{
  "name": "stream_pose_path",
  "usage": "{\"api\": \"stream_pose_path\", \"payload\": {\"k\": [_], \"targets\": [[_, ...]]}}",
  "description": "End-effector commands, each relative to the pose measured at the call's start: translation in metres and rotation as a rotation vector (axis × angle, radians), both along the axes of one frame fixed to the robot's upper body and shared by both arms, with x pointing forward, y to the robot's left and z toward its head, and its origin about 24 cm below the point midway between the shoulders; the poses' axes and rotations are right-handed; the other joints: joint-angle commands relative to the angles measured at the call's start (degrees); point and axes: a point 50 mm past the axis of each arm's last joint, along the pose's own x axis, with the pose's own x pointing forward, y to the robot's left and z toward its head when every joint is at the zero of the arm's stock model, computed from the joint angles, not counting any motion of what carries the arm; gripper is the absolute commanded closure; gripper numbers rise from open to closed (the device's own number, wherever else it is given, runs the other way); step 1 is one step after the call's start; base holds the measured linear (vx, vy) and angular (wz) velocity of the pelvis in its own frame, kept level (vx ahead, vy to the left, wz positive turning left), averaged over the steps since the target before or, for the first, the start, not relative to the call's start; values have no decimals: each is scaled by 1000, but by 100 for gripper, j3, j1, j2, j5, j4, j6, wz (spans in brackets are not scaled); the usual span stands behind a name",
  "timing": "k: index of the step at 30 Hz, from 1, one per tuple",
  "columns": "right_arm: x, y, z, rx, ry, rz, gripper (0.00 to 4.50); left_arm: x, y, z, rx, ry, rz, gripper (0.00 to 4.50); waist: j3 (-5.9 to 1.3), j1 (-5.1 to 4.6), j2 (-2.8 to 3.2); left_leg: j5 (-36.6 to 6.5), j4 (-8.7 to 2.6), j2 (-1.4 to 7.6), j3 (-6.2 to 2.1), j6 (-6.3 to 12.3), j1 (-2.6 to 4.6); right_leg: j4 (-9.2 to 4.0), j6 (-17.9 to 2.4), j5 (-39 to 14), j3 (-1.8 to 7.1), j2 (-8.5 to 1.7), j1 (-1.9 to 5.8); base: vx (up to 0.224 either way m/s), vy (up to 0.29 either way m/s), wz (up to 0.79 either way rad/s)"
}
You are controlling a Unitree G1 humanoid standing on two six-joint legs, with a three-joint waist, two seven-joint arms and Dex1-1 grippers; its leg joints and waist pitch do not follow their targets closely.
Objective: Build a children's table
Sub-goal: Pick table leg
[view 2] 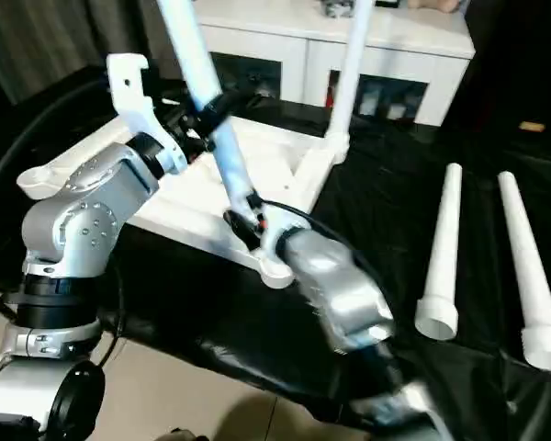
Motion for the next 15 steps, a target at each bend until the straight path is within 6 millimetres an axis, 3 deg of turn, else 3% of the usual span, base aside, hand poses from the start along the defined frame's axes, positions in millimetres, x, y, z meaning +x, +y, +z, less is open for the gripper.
{"api": "stream_pose_path", "payload": {"k": [1, 15], "targets": [[5, -1, 5, 13, -30, -21, 183, 1, -4, 10, 6, -36, -6, 270, -430, -13, -34, -1090, -376, 186, -75, -245, 122, -374, -889, -587, 230, -365, 283, 0, 0, 0], [5, 6, 6, 39, -65, 42, 232, 0, -3, 7, 15, -43, -2, 270, -438, -7, -28, -1027, -366, 190, -71, -182, 128, -355, -943, -435, 229, -369, 288, 0, 0, 0]]}}
